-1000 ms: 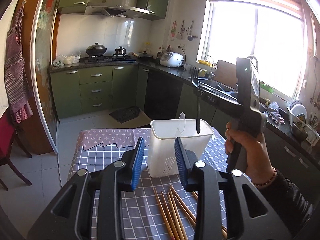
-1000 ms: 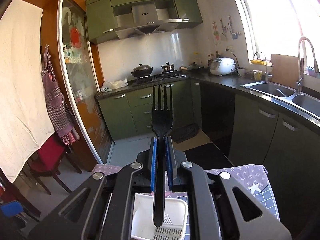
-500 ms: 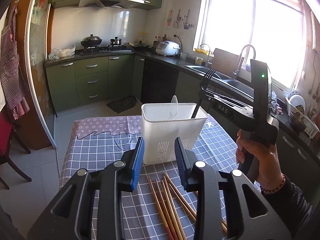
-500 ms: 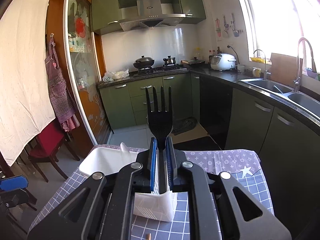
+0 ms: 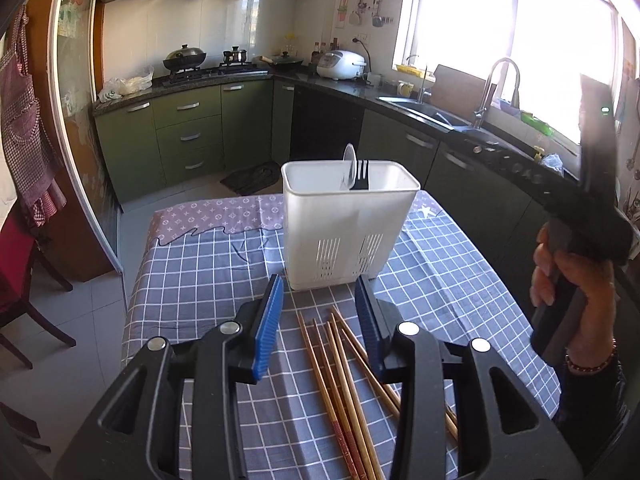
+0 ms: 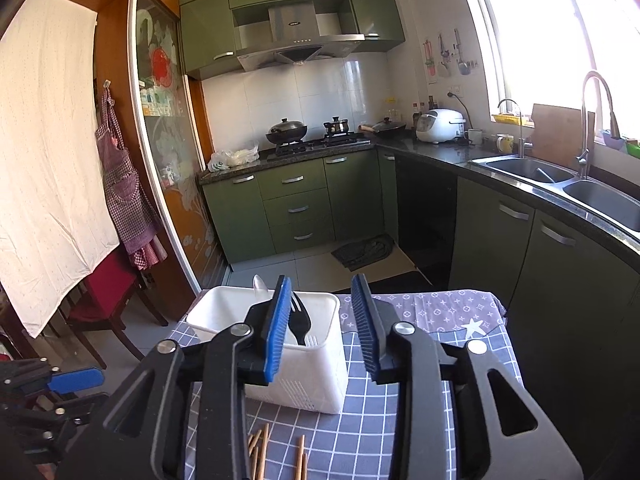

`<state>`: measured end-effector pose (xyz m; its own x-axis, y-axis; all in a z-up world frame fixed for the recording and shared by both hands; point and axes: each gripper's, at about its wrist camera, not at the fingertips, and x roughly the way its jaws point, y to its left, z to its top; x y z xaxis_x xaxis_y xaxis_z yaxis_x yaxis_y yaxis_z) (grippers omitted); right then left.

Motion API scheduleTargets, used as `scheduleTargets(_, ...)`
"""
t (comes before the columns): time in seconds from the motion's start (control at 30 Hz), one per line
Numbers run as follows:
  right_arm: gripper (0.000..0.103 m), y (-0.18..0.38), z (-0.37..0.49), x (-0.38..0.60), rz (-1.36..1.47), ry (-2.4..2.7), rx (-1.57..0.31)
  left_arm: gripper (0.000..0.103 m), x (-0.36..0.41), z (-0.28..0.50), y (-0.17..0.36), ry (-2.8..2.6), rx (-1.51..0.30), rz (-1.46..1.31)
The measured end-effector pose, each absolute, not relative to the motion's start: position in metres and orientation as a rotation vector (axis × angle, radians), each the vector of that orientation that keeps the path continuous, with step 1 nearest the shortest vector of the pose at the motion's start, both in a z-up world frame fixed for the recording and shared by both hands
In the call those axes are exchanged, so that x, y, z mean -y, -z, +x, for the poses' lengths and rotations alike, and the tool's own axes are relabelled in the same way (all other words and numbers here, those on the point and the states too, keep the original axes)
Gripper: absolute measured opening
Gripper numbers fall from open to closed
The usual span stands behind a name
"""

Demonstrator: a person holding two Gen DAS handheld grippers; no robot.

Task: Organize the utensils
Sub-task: 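Grasp a red-tipped wooden chopstick with the left tool and lift it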

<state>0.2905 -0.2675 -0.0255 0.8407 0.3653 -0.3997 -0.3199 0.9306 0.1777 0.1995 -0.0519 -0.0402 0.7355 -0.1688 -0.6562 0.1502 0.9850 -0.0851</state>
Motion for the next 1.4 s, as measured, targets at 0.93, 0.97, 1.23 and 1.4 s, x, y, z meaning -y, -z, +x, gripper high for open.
scheduleTargets(0.93, 0.041, 0.134, 0.229, 0.331, 0.136, -0.331, -0.752, 0.013, 0.075, 0.277, 0.179, 0.082, -1.253, -0.041)
scheduleTargets(0.97, 0.041, 0.134, 0.228, 0.331, 0.136, -0.333, -0.753, 0.013, 0.075, 0.277, 0.179, 0.078, -1.252, -0.034)
scheduleTargets(1.23, 0.045, 0.139, 0.228, 0.325, 0.126, -0.35, -0.776, 0.011, 0.08, 0.277, 0.18, 0.074, -1.252, 0.001)
scheduleTargets(1.4, 0.046, 0.141, 0.23, 0.322, 0.113, -0.351, -0.793, 0.007, 0.076, 0.274, 0.179, 0.087, -1.248, -0.033)
